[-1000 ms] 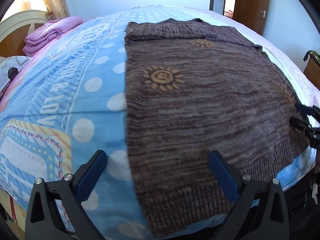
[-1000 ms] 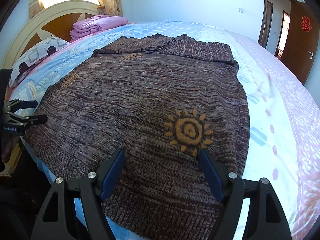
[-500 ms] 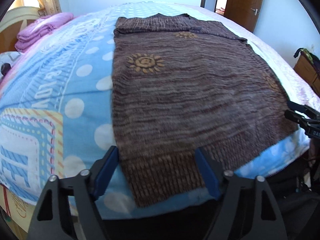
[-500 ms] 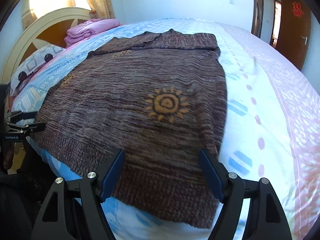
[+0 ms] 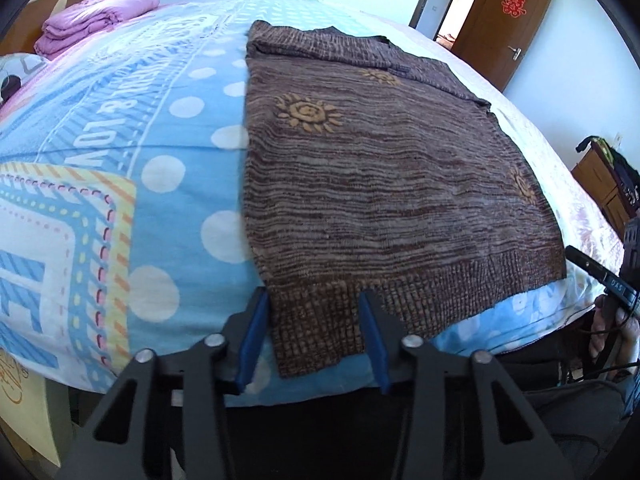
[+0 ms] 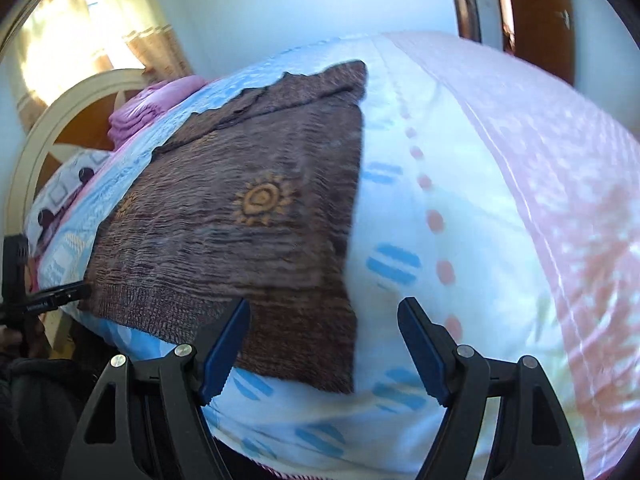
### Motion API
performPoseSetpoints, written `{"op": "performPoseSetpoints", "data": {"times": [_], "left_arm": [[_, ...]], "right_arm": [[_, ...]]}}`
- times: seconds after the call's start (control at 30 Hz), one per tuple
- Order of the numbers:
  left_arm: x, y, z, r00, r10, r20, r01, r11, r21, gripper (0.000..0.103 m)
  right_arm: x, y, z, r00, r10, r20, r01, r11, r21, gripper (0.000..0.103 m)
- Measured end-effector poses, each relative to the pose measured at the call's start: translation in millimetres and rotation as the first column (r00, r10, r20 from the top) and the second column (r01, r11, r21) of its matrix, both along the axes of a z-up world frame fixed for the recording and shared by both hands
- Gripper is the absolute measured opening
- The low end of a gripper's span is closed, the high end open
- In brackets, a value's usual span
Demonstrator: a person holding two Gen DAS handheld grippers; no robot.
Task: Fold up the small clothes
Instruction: 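Grasp the sweater hem with the left gripper while the right gripper grasps it too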
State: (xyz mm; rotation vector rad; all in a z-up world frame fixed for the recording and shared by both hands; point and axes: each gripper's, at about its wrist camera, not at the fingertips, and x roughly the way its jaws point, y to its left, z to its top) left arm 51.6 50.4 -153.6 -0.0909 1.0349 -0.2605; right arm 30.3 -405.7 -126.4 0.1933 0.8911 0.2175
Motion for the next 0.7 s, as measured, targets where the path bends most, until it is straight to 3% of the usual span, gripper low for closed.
{"op": "performPoseSetpoints", "data": {"times": [0.07, 0.3, 0.43, 0.5, 0.57, 0.6, 0.63, 0.67, 0.7], "left_arm": [[-0.2, 0.6, 0.6, 1.000, -0.008, -0.006, 0.007, 1.000, -0.017, 0.015], [-1.9, 3.3, -0.2, 1.000, -0.004, -0.010, 0.004, 0.999, -0.033, 0.016], [-2.2, 0.5, -1.6, 1.000, -0.006, -0.004, 0.006, 0.999, -0.032, 0.027], [-3.7, -4.3, -2.4, 1.000, -0.023, 0.004, 0.024, 0.999, -0.034, 0.043], [-6.0, -9.6, -3.3, 0.999, -0.047, 0.018, 0.047, 0.998, -0.030, 0.050], [-7.2, -11.8, -3.7, 0.998, -0.058, 0.028, 0.059, 0.998, -0.014, 0.048], [-7.7, -13.1, -3.3, 0.997, -0.068, 0.034, 0.068, 0.998, 0.003, 0.043], [-8.4, -13.3, -1.8, 0.996, -0.077, 0.044, 0.076, 0.997, 0.021, 0.013], [-7.4, -11.0, -0.1, 0.995, -0.093, 0.036, 0.093, 0.996, 0.015, 0.012]], "right_arm": [[-2.8, -4.6, -2.3, 1.000, 0.000, -0.008, 0.001, 0.999, 0.043, 0.077], [-8.8, -11.4, -7.8, 1.000, 0.002, -0.017, 0.000, 0.993, 0.116, 0.077], [-8.0, -7.8, -8.3, 1.000, 0.014, -0.017, -0.012, 0.994, 0.109, 0.076], [-7.7, -1.6, -10.0, 0.999, 0.038, -0.023, -0.036, 0.994, 0.102, 0.062], [-8.1, 5.1, -11.9, 0.998, 0.060, -0.019, -0.058, 0.996, 0.075, 0.060], [-8.2, 8.2, -12.5, 0.997, 0.069, -0.017, -0.068, 0.996, 0.060, 0.056], [-8.7, 10.5, -12.6, 0.997, 0.073, -0.016, -0.072, 0.996, 0.043, 0.050], [-9.5, 11.1, -11.7, 0.996, 0.087, -0.015, -0.086, 0.995, 0.044, 0.024], [-10.6, 9.0, -9.9, 0.993, 0.114, -0.016, -0.111, 0.989, 0.098, 0.006]]}}
